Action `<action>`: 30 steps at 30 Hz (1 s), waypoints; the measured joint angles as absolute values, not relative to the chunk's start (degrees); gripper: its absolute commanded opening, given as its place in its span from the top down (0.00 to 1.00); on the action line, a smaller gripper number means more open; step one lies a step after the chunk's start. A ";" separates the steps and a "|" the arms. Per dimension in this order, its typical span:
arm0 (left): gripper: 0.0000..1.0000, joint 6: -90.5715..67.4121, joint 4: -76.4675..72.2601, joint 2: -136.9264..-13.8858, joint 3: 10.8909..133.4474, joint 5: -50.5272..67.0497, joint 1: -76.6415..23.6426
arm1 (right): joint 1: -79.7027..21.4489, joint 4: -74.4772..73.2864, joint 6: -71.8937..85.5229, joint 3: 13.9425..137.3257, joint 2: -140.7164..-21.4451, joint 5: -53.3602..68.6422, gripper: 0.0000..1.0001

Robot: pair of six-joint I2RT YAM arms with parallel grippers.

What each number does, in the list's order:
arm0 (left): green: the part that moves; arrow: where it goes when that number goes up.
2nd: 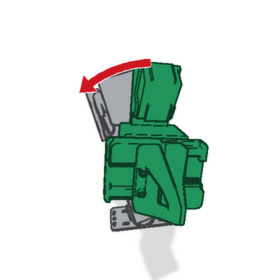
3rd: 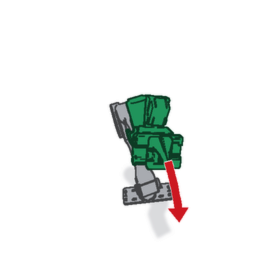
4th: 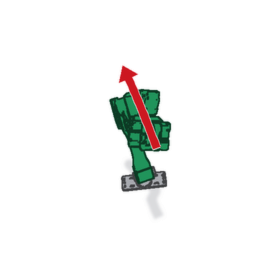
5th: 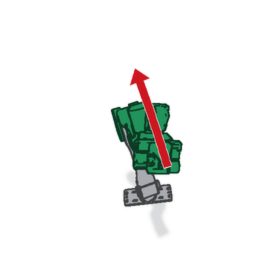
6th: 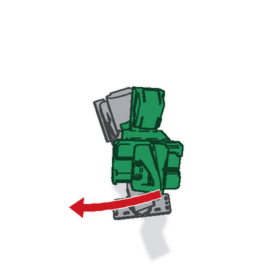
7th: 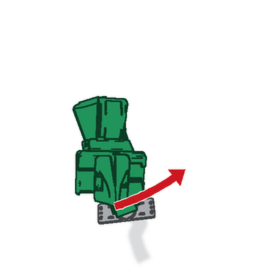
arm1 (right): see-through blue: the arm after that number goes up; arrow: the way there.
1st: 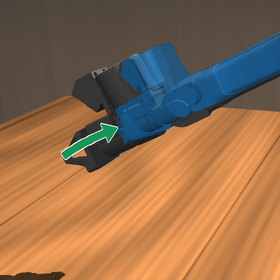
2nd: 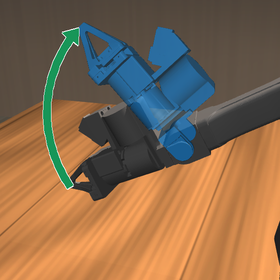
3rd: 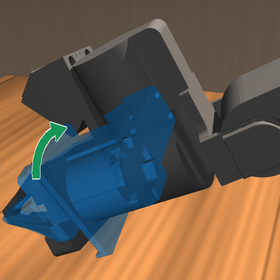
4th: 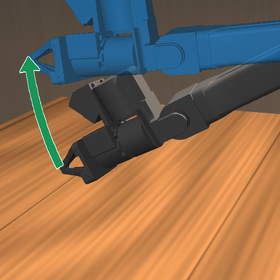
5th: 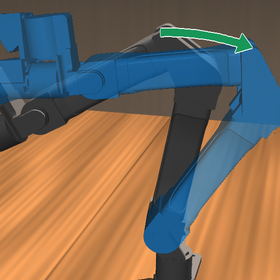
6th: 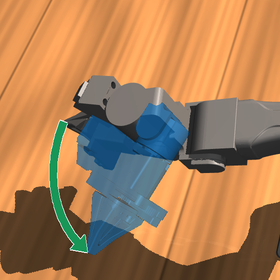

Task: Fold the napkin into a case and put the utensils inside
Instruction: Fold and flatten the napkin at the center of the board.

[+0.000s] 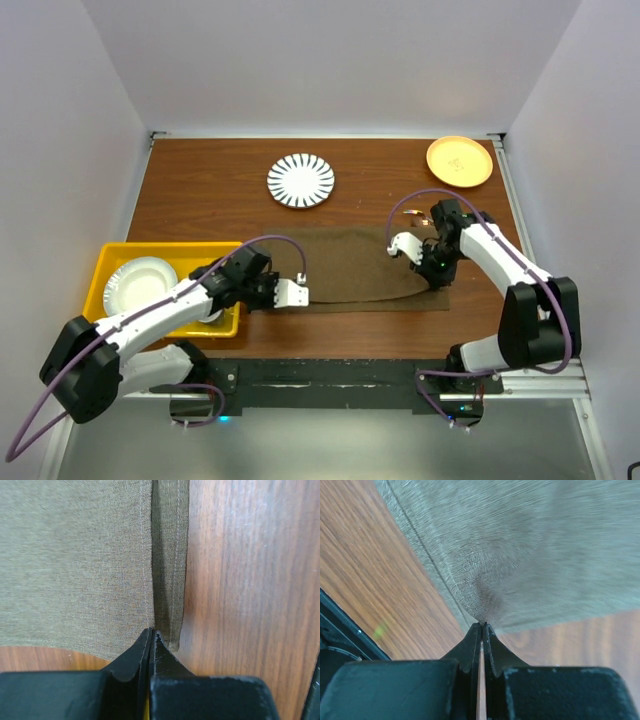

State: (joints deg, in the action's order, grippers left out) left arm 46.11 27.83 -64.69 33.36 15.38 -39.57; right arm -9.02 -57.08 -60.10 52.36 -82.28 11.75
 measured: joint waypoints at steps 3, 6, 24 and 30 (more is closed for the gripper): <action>1.00 46.09 30.02 -62.63 35.62 16.38 -39.57 | -9.02 -58.59 -60.27 54.89 -80.03 11.88 1.00; 1.00 46.13 31.35 -60.62 37.23 17.54 -39.57 | -9.02 -59.99 -60.62 55.27 -77.47 11.92 1.00; 1.00 48.12 32.27 -65.41 32.64 19.64 -39.57 | -9.06 -55.88 -61.14 48.82 -83.44 11.03 1.00; 1.00 47.68 30.46 -66.85 32.67 19.07 -39.57 | -9.06 -55.77 -61.14 49.39 -84.14 10.96 1.00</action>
State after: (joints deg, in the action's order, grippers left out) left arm 47.68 30.46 -66.85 32.67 19.07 -39.57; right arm -9.06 -55.77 -61.14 49.39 -84.14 10.96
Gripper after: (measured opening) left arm 0.013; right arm 0.012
